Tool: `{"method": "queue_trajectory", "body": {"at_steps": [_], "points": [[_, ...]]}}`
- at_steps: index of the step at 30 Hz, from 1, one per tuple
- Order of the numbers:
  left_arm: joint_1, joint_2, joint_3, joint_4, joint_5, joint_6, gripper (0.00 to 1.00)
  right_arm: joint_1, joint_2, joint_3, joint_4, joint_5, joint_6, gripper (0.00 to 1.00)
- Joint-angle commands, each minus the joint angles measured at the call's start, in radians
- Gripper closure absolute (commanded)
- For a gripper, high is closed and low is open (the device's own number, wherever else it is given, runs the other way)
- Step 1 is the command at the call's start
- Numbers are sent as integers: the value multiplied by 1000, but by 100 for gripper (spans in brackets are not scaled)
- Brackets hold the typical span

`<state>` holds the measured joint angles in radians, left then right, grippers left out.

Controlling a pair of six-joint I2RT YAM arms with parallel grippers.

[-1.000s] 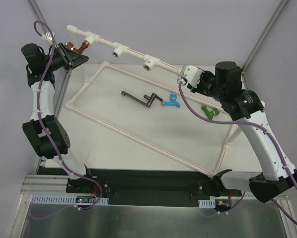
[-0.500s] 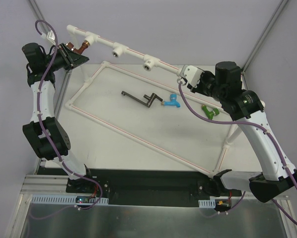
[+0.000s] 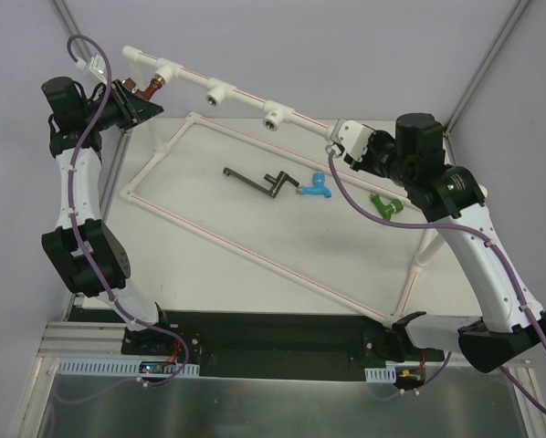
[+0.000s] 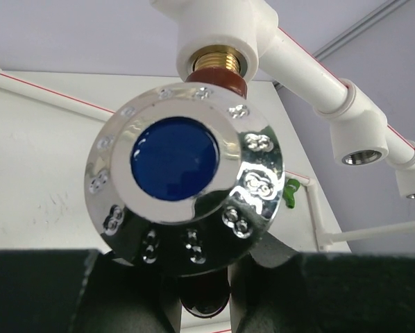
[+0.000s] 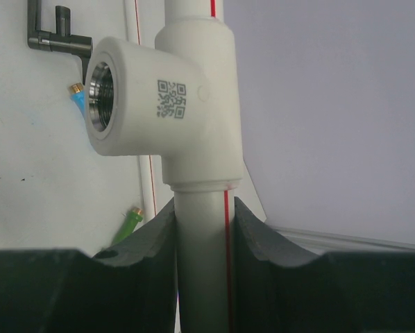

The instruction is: Install the water faucets

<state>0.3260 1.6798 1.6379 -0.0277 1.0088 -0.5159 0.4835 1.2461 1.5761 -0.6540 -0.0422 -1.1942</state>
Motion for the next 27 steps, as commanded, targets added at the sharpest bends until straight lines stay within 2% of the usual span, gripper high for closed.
{"method": "queue_trajectory", "body": {"at_steps": [1, 11, 27], "points": [[-62, -22, 56, 8, -87, 73, 100, 36, -33, -13, -128, -68, 51, 98], [-71, -29, 92, -38, -122, 99, 100, 37, -34, -16, -128, -67, 51, 98], [-94, -25, 135, -144, -196, 224, 100, 41, -36, -14, -128, -65, 48, 98]]}}
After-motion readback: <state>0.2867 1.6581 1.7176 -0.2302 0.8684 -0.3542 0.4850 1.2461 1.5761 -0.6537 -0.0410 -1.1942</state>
